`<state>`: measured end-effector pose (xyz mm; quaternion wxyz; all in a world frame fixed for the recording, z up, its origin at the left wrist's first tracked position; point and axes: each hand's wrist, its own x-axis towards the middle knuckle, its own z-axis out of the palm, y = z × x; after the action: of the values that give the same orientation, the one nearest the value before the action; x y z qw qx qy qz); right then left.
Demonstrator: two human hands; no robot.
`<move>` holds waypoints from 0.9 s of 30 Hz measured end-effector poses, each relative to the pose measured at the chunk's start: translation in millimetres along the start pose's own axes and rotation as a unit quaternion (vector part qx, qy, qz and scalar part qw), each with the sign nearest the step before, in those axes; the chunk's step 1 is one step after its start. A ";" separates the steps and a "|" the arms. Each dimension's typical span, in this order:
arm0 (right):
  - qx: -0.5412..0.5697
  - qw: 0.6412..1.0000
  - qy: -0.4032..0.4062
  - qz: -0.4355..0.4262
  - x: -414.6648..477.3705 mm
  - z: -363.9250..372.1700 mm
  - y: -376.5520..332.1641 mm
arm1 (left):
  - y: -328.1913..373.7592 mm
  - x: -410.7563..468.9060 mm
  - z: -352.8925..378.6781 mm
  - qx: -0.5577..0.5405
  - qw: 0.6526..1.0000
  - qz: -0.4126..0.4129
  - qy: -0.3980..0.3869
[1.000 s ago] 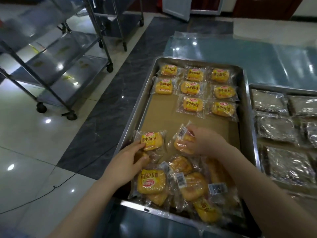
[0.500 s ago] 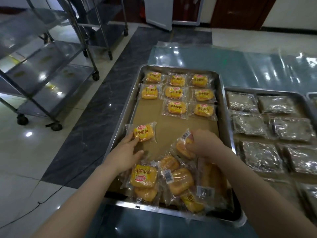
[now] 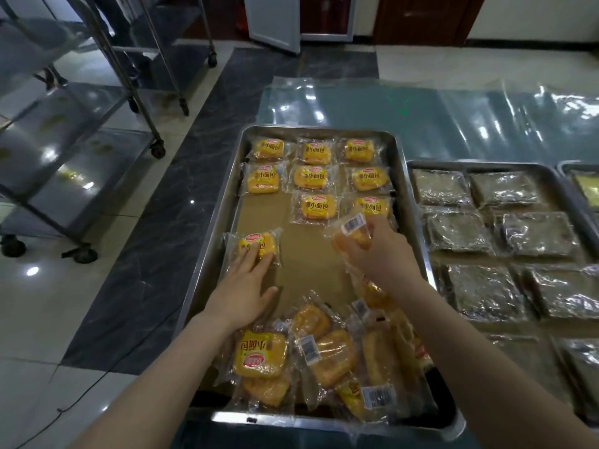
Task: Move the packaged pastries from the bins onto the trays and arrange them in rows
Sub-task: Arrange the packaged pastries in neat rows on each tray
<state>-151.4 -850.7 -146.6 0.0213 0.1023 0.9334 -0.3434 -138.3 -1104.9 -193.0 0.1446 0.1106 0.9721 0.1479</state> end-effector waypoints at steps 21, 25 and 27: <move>0.185 0.981 -0.006 0.064 6.7 10.0 -2.6 | 0.6 54.5 -38.3 -0.095 0.979 0.100 0.148; 0.246 0.966 -0.021 0.077 -5.1 20.4 -19.4 | 36.5 14.7 -34.1 -0.078 0.981 0.145 0.106; 0.297 0.950 -0.070 0.063 -15.3 25.0 -31.6 | 47.5 -1.6 -28.4 -0.088 0.982 0.141 0.089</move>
<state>-143.7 -893.0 -143.8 0.0766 0.1381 0.7771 -0.6092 -137.6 -1068.3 -151.4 0.0439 0.2199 0.9389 0.2611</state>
